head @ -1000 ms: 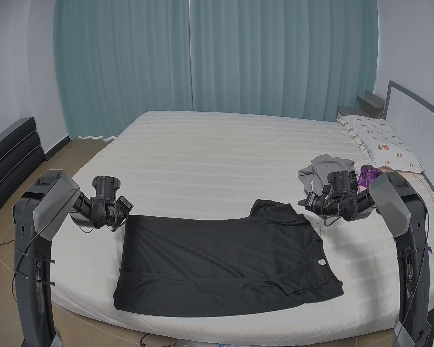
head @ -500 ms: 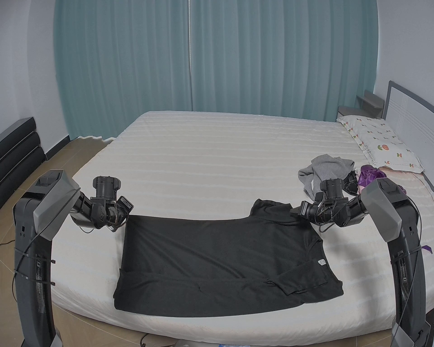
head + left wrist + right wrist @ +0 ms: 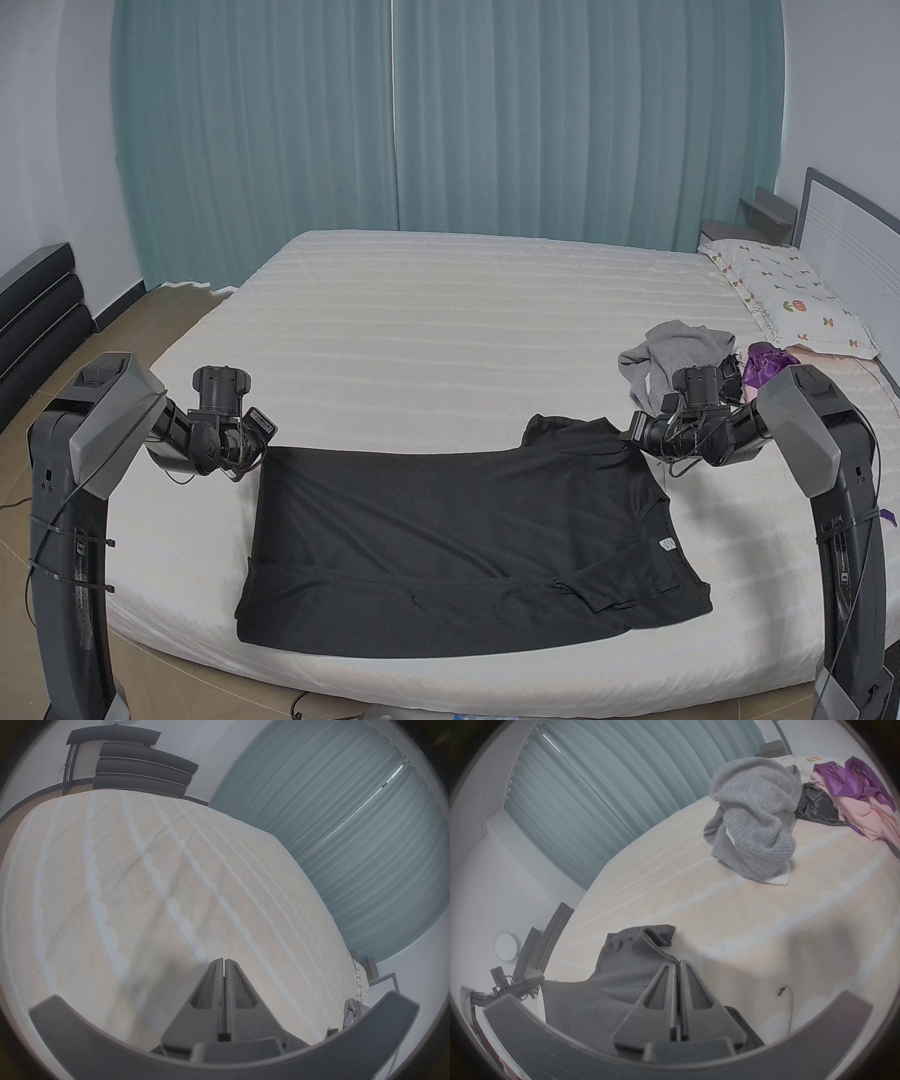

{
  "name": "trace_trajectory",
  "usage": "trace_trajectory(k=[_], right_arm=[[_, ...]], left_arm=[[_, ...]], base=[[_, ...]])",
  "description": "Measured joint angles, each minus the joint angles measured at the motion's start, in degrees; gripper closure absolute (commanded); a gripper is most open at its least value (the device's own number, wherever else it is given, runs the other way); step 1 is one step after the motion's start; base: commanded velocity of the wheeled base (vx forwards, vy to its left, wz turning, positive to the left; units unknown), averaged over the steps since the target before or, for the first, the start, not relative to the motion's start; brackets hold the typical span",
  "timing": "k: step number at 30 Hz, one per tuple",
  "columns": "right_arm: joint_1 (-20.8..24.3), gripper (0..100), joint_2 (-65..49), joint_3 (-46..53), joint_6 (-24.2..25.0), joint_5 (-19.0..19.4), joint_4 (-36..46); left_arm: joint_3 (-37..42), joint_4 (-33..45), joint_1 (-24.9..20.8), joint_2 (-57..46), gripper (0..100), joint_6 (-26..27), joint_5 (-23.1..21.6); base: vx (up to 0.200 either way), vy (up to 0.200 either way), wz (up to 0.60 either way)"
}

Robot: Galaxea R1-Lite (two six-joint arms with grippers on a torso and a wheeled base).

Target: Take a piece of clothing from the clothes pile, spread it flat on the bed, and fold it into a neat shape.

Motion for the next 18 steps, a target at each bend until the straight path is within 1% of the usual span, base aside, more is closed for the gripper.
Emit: trace_trajectory(k=[4, 8, 12, 16, 18], right_arm=[[-0.66, 100, -1.8, 0.87, 1.73, -0.11, -0.2], [-1.13, 100, -3.73, 2.55, 2.19, 0.02, -1.78], [-1.18, 100, -4.89, 3.82, 2.94, -0.05, -5.78], [-0.99, 100, -5.35, 5.27, 5.1, -0.28, -10.68], [-0.88, 100, -5.46, 6.38, 5.23, -0.35, -11.03]], left_arm=[[0.35, 0.02, 0.01, -0.5, 100, -0.02, 0.0], [1.24, -0.3, 0.09, -1.43, 100, 0.0, 0.0], [1.71, -0.52, 0.09, -2.21, 100, 0.0, 0.0], [1.93, -0.79, 0.22, -3.13, 100, -0.05, 0.01], [2.24, -0.85, 0.34, -3.63, 100, -0.05, 0.0]], base=[[0.0, 0.0, 0.0], [0.0, 0.0, 0.0], [0.0, 0.0, 0.0], [0.0, 0.0, 0.0], [0.0, 0.0, 0.0]])
